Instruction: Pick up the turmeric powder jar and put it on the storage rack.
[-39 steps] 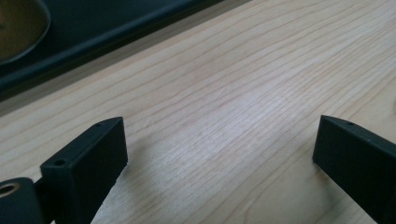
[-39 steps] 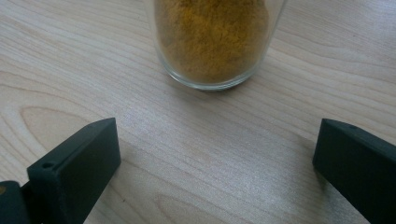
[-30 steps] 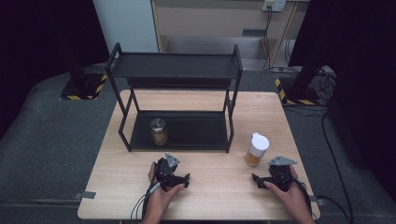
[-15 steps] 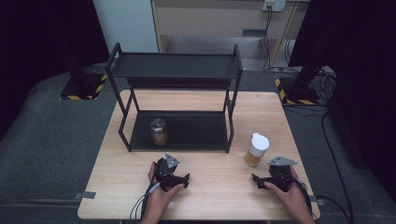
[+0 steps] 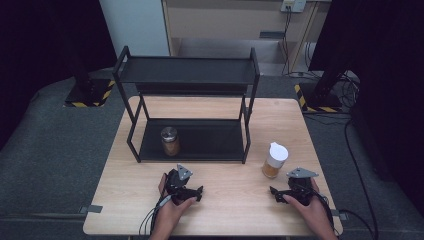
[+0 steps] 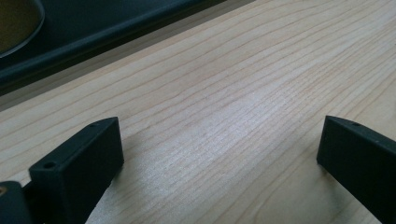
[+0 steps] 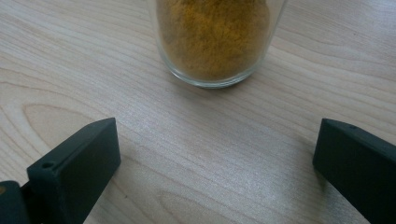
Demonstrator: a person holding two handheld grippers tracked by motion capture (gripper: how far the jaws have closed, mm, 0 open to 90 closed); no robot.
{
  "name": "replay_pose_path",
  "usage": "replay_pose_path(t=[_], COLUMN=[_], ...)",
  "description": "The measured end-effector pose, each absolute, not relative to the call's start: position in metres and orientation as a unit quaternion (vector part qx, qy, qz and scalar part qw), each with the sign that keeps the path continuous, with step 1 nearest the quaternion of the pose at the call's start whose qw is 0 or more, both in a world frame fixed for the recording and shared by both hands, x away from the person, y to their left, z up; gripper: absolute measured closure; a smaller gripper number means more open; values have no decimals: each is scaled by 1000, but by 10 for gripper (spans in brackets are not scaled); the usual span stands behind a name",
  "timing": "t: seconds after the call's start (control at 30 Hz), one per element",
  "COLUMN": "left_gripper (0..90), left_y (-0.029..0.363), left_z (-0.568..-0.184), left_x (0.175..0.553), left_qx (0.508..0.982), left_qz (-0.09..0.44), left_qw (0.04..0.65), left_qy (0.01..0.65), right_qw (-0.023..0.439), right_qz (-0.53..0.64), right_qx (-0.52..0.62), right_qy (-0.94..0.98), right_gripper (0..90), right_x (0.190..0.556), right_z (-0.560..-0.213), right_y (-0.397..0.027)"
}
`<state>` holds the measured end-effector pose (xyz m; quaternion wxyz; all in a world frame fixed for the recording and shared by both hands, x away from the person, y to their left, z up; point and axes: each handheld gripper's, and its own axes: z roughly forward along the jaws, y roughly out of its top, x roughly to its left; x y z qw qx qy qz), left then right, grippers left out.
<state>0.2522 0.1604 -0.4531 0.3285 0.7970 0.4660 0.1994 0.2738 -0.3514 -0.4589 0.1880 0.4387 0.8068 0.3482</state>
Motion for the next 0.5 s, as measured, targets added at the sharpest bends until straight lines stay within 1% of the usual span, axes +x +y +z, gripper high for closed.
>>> replay_pose_path(t=[0.27, 0.4, 0.5], left_gripper=[0, 0, 0], left_y=[161, 161, 161], left_z=[-453, -453, -453], left_x=[253, 253, 253], left_qx=[798, 798, 798], left_qz=[199, 198, 198], left_qw=[329, 329, 329], left_qy=[464, 464, 463], right_qw=[182, 174, 170], right_qz=[349, 345, 356], right_qx=[428, 433, 437], right_qy=[813, 814, 808], right_gripper=[18, 56, 50], right_x=[274, 276, 275], right_z=[-458, -453, -452], right_y=[-356, -358, -363])
